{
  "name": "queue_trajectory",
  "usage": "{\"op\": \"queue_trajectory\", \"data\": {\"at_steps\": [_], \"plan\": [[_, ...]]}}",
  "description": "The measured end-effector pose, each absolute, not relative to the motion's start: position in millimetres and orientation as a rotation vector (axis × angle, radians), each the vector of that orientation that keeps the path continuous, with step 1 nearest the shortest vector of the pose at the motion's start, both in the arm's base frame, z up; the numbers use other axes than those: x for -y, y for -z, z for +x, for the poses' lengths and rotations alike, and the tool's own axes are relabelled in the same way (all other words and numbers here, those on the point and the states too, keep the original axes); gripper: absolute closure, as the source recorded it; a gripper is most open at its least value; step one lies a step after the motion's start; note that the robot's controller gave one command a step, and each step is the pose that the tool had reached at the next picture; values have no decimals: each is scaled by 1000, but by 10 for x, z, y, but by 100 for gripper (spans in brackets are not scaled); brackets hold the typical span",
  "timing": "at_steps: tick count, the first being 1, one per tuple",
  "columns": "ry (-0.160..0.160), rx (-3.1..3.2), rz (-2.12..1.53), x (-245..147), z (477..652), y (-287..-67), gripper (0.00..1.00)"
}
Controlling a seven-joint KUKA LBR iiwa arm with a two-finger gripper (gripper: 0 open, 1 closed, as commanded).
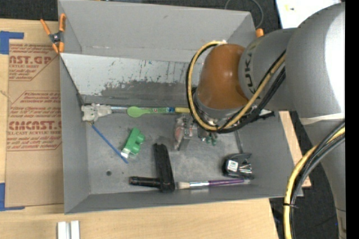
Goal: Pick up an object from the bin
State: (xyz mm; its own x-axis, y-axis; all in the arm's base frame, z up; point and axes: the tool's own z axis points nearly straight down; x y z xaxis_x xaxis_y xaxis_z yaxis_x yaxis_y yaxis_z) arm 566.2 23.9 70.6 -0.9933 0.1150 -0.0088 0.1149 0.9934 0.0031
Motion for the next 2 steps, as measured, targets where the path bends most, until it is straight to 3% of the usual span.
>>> {"op": "queue_trajectory", "data": {"at_steps": [1,2], "plan": [[-4,-3131,179,-242,5648,-926,100],[-5,-3132,179,-247,5643,-1343,100]]}}
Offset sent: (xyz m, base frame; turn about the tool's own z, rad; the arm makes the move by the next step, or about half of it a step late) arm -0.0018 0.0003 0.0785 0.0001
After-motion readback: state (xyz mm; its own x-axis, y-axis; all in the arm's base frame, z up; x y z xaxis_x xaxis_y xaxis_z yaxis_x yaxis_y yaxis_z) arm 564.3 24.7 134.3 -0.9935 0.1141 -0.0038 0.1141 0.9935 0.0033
